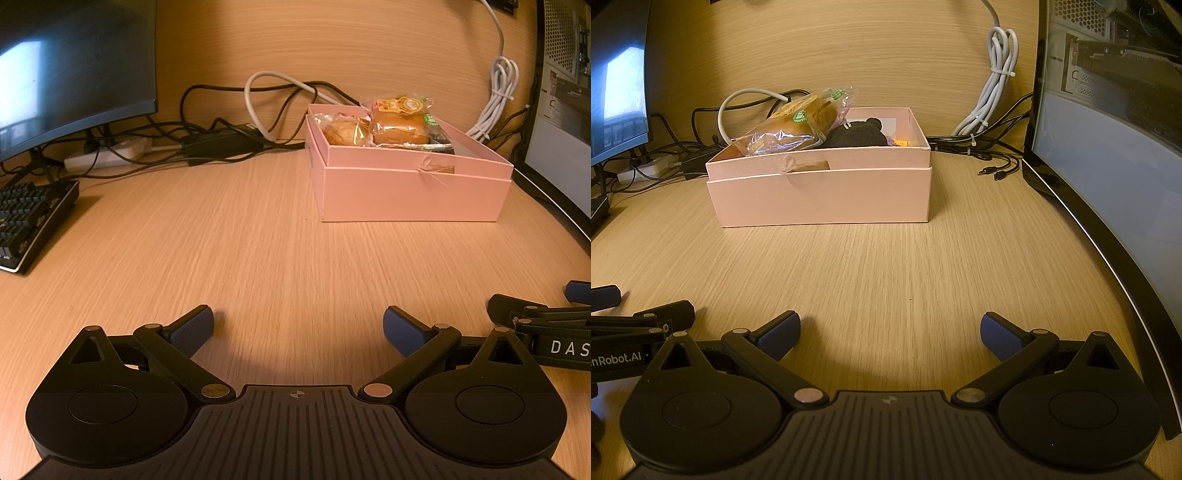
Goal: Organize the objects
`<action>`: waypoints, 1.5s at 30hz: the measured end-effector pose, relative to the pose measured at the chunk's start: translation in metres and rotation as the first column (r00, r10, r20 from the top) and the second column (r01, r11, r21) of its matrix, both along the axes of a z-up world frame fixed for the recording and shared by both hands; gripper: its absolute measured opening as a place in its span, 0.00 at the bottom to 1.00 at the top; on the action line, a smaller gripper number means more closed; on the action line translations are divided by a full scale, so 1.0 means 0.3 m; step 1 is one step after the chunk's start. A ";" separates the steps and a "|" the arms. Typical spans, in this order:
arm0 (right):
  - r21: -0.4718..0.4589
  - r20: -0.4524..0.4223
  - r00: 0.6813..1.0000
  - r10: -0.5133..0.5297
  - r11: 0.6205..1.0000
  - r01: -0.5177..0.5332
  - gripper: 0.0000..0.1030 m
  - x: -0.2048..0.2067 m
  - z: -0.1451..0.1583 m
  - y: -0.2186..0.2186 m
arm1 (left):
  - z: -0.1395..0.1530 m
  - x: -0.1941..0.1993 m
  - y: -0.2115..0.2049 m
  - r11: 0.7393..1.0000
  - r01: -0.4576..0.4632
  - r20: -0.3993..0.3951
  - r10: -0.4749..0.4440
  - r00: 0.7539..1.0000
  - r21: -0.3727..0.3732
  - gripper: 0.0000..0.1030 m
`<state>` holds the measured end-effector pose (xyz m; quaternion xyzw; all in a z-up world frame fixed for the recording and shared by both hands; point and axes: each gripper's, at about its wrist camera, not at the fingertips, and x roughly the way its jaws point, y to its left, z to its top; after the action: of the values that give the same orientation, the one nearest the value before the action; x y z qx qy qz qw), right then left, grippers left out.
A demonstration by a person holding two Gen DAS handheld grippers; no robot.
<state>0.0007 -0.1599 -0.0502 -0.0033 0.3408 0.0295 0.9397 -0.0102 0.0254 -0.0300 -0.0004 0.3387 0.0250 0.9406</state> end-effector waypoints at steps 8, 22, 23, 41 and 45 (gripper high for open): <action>0.000 0.000 1.000 0.000 1.000 0.000 1.00 -0.002 0.000 0.001 | 0.000 0.000 -0.001 1.000 -0.004 0.000 0.004 1.000 -0.001 0.99; 0.000 0.000 1.000 0.000 1.000 0.000 1.00 0.000 -0.001 0.000 | 0.000 0.005 -0.001 1.000 -0.018 0.000 0.018 1.000 -0.001 0.99; 0.000 0.000 1.000 0.000 1.000 0.000 1.00 -0.001 -0.001 0.001 | 0.000 0.005 0.000 1.000 -0.018 0.000 0.018 1.000 -0.001 0.99; 0.000 0.001 1.000 0.000 1.000 0.000 1.00 -0.002 -0.001 0.001 | 0.001 0.003 0.000 1.000 -0.018 0.000 0.018 1.000 -0.002 0.99; 0.000 0.001 1.000 0.000 1.000 0.000 1.00 -0.001 -0.001 0.001 | 0.001 0.004 0.000 1.000 -0.018 0.000 0.018 1.000 -0.002 0.99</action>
<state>0.0003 -0.1597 -0.0505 -0.0035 0.3405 0.0296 0.9398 -0.0092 0.0254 -0.0297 -0.0042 0.3388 0.0332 0.9403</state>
